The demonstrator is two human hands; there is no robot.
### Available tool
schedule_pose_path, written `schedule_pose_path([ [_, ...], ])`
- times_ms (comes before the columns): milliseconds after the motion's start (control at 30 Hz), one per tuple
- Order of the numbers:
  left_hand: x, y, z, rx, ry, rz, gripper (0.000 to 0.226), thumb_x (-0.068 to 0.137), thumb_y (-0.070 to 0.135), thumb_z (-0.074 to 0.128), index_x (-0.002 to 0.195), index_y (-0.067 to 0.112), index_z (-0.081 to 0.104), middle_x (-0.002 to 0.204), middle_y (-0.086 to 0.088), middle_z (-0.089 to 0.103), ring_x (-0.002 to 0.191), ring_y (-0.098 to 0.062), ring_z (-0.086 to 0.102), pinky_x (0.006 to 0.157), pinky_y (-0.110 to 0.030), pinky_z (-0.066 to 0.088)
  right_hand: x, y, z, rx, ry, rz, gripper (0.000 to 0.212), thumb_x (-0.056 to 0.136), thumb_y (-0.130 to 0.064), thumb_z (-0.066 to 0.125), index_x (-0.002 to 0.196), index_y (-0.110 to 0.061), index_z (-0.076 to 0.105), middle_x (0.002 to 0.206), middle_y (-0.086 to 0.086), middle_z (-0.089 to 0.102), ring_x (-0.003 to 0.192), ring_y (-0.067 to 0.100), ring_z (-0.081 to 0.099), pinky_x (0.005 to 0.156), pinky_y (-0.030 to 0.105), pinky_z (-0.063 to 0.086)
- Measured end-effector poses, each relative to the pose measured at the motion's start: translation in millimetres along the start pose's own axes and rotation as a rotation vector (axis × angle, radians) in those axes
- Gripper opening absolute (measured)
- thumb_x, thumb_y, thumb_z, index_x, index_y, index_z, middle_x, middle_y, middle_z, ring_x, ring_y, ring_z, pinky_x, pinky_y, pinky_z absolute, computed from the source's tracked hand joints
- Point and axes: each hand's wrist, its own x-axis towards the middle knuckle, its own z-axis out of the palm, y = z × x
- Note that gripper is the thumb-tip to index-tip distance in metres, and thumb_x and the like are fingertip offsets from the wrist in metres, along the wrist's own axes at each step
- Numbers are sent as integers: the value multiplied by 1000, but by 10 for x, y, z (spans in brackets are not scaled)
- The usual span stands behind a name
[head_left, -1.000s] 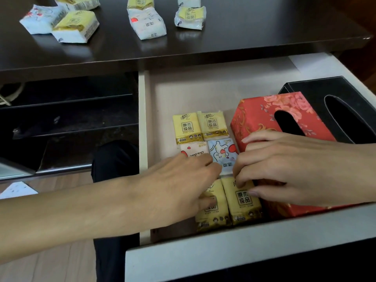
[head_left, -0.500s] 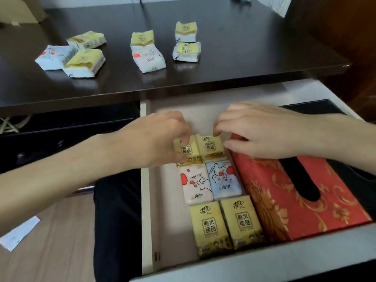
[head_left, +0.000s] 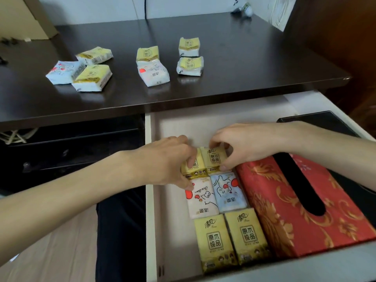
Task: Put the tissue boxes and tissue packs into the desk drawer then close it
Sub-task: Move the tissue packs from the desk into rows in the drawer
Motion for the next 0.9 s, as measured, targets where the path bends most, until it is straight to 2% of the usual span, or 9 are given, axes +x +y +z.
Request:
schedule_pose_path([
  [167, 16, -3, 38, -12, 14, 15, 46, 68, 57, 80, 97, 31, 55, 104, 7, 48, 93, -15, 46, 73, -29, 39, -25, 11, -13, 11, -9, 1, 65, 78, -55, 79, 134, -28, 60, 121, -5, 65, 104, 17, 61, 92, 40, 53],
  [367, 58, 31, 87, -21, 53, 34, 47, 67, 60, 79, 94, 31, 53, 101, 7, 47, 91, -15, 45, 69, -29, 36, -35, 49, -40, 3, -49, 20, 58, 83, -59, 74, 131, -27, 61, 122, -5, 65, 108, 20, 63, 93, 43, 54],
  [533, -3, -50, -14, 57, -99, 100, 67, 58, 64, 81, 105, 39, 42, 110, 8, 44, 99, -13, 43, 76, -32, 45, -41, 33, -47, 13, -58, 28, 58, 86, -59, 71, 133, -27, 61, 123, -5, 65, 106, 18, 64, 93, 42, 55],
  [633, 5, -4, 65, 185, -27, 119, 73, 57, 66, 81, 109, 35, 40, 110, 7, 42, 97, -13, 41, 62, -29, 38, -44, 39, -59, 19, -60, 19, 53, 89, -57, 69, 131, -26, 63, 124, -6, 66, 107, 17, 63, 94, 42, 55],
  [733, 39, 65, 146, 167, 58, 105, 72, 57, 68, 80, 107, 31, 43, 108, 7, 43, 94, -14, 39, 59, -29, 32, -32, 62, -74, 40, -54, 14, 35, 95, -48, 63, 122, -26, 69, 118, -7, 70, 105, 18, 66, 94, 43, 55],
  [900, 16, 92, 164, 114, 76, 79, 72, 58, 66, 81, 108, 29, 44, 110, 6, 43, 97, -14, 40, 72, -34, 46, -21, 135, -80, 165, -26, 2, 25, 101, -36, 58, 117, -25, 74, 112, -11, 74, 103, 11, 67, 95, 37, 53],
])
